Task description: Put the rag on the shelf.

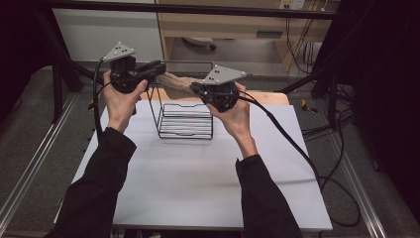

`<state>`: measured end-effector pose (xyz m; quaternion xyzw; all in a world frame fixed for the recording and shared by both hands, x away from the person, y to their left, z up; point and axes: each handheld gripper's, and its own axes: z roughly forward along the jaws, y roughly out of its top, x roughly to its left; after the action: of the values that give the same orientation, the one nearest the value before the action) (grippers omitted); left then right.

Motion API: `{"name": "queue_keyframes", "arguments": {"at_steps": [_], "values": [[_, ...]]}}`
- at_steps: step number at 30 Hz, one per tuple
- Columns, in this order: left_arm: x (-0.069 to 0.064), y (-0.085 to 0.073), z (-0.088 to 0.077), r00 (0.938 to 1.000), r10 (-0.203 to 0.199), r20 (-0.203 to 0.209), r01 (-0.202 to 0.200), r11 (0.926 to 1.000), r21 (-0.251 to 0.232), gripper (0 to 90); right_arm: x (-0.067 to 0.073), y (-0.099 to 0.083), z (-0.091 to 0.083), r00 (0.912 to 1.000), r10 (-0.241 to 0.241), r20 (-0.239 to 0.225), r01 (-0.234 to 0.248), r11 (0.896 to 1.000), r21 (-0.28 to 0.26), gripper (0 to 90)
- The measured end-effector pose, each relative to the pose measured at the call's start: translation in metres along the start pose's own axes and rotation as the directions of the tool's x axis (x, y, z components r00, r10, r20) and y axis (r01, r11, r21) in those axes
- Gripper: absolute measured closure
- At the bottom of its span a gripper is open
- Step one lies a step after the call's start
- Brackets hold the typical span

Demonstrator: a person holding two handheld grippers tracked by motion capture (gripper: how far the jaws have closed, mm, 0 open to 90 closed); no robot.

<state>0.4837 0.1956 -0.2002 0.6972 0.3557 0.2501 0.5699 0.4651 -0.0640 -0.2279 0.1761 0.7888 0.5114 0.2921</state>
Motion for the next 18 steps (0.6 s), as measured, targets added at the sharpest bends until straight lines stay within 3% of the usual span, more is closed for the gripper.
{"name": "queue_keyframes", "arguments": {"at_steps": [4,10,18], "values": [[0.001,-0.007,0.004,0.9991,-0.008,0.042,0.005,0.9983,0.058,78.8,-0.001,-0.005,0.000,0.9999,0.005,-0.016,-0.005,1.000,0.006,86.7],[0.001,-0.023,-0.004,0.9966,-0.011,0.082,0.004,0.9962,0.088,84.7,-0.001,-0.007,-0.001,0.9997,0.001,-0.023,-0.001,1.000,0.001,86.3],[-0.001,-0.039,-0.003,0.9958,0.010,0.091,-0.020,0.9930,0.116,85.9,0.000,-0.014,0.000,0.9989,0.026,-0.039,-0.025,0.999,0.020,81.7]]}}
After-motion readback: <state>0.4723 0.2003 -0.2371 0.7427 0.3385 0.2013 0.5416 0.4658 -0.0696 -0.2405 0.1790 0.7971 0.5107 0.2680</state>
